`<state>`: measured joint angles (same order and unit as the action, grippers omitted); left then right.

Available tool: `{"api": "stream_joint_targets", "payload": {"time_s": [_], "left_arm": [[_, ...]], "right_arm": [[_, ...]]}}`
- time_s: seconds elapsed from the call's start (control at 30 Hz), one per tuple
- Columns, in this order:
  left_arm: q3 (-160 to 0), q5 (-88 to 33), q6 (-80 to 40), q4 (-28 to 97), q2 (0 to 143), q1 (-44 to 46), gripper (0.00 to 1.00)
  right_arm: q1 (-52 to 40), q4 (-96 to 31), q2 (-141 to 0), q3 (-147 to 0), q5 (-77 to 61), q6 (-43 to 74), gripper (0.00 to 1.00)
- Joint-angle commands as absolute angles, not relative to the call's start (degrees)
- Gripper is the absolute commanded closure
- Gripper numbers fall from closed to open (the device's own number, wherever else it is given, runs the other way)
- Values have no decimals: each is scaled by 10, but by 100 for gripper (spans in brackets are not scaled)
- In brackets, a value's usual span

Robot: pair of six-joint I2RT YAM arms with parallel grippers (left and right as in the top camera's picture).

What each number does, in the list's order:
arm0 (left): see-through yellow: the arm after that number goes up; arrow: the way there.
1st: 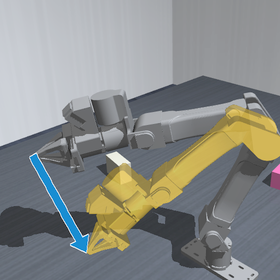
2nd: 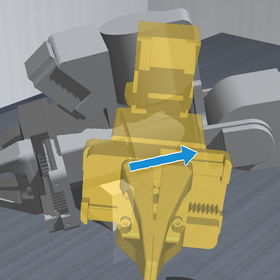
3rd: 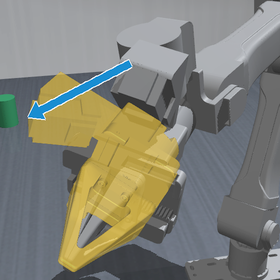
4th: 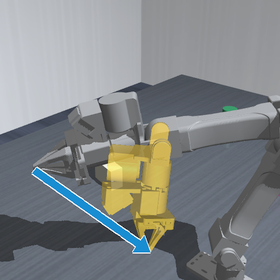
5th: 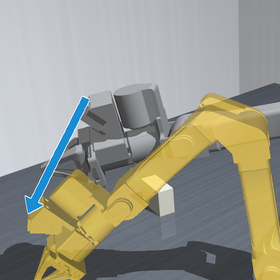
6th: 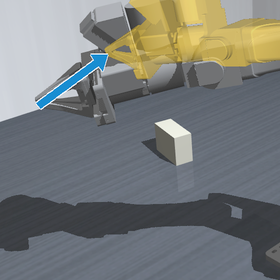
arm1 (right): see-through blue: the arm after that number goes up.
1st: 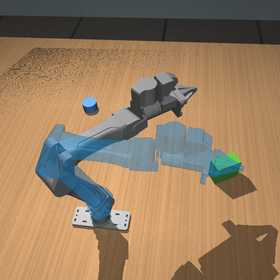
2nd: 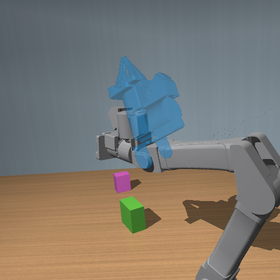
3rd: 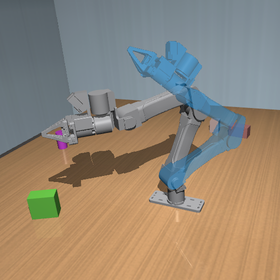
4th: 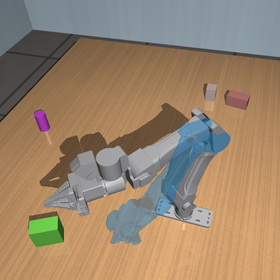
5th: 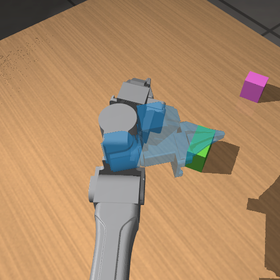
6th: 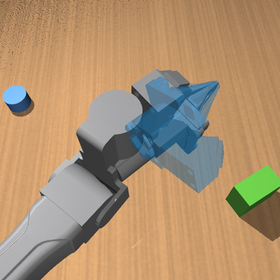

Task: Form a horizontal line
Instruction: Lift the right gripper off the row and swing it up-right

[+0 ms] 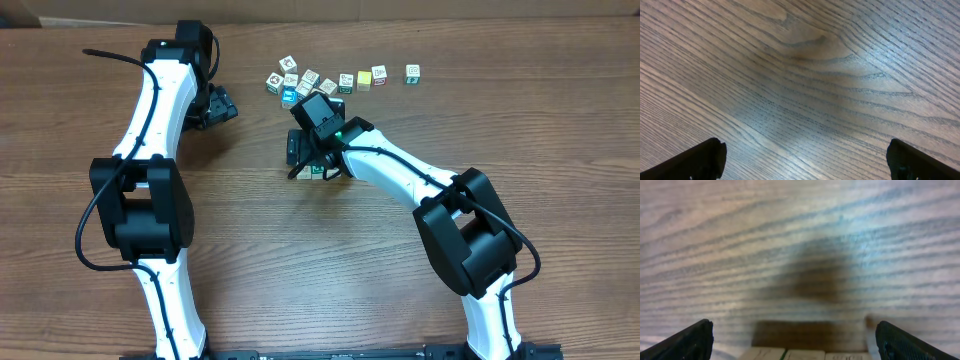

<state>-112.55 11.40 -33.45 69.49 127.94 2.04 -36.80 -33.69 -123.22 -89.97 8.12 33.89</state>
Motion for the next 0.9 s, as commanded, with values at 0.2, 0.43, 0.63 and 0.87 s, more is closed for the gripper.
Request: {"api": "stream_joint_targets", "payload": {"time_s": [0.2,0.43,0.63,0.87], "left_arm": [[-1137,120,-332,696,1267,23,0],[-1137,120,-332,696,1267,23,0],[-1137,120,-332,696,1267,23,0],[-1137,120,-332,696,1267,23,0]], "right_arm": [[-335,-279,-1235,-896,118,326,0],[-296,-266,-1235,-896,117,328,0],[-283,-250,-1235,-896,118,326,0],[-267,-271,-1230,-915,54,260,3]]}}
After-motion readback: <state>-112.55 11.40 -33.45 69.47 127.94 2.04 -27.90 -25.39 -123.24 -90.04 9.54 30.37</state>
